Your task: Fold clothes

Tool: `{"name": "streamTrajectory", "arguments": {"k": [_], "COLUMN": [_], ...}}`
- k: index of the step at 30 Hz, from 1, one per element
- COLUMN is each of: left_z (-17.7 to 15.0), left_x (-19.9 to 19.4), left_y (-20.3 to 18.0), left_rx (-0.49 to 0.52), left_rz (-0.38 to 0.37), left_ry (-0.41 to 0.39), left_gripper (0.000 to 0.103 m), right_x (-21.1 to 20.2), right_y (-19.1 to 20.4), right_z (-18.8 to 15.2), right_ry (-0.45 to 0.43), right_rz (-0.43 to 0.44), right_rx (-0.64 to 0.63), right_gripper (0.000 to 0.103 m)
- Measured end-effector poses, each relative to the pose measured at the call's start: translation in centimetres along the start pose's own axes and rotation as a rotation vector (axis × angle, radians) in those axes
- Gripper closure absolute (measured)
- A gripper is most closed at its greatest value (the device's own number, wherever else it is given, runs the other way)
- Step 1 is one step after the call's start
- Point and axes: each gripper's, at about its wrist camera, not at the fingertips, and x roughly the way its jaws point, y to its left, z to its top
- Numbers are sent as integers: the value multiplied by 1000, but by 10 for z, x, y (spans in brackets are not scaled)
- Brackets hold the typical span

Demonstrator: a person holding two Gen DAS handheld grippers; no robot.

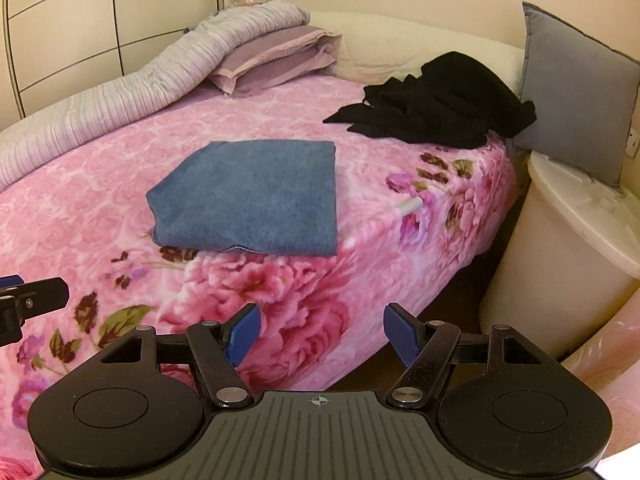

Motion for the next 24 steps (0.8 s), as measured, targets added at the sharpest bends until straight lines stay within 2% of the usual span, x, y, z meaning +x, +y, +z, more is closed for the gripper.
{"name": "streamTrajectory", "arguments": {"k": [18,24], "left_z": [15,25], "left_x": [68,99], "left_y": [11,23], "left_rx": [-39,-66], "left_rz": [-12,-43], "left_ry": [108,143], "left_gripper": [49,49], "right_x": [63,94], "right_y": [-8,-18], "right_z": [12,18], "right_ry": [117,155], "right_rz": [-34,-29], "right_rx": [22,56], "right_gripper": [31,31]}}
